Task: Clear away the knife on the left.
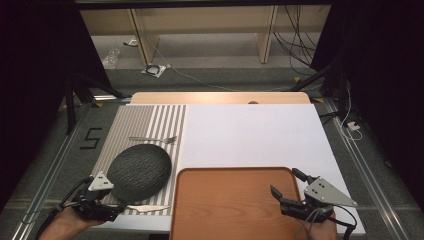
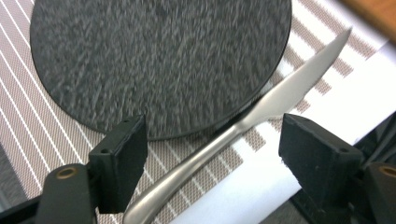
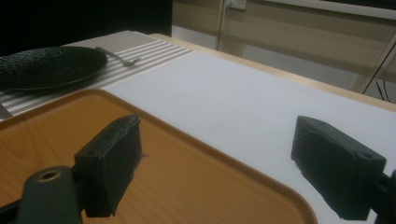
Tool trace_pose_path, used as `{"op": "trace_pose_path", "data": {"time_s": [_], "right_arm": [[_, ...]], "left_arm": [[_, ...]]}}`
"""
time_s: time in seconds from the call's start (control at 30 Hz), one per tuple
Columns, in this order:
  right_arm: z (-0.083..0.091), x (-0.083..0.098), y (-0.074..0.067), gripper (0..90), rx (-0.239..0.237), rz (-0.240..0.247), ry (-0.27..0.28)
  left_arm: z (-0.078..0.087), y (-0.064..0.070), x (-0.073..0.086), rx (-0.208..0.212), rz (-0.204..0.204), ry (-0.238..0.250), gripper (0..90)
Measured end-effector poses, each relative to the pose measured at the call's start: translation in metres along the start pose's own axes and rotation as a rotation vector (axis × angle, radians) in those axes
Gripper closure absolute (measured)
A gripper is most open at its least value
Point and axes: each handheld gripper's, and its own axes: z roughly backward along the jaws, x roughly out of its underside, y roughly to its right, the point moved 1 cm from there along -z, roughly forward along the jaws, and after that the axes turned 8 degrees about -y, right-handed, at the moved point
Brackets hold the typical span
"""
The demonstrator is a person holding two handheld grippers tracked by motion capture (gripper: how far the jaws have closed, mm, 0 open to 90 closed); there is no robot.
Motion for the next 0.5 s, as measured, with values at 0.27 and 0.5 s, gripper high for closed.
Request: {"op": "trace_pose_path", "data": {"time_s": [0.27,0.5], "right_arm": [[-0.001,0.000,0.000,17.2,0.001,0.007,-0.011],[-0.002,0.000,-0.001,17.4,0.003,0.010,-0.012]], "left_arm": [[-0.006,-0.009,0.003,0.025,0.006,-0.068,25.1],[-0.014,-0.014,0.004,0.040,0.001,-0.128,26.0]]}}
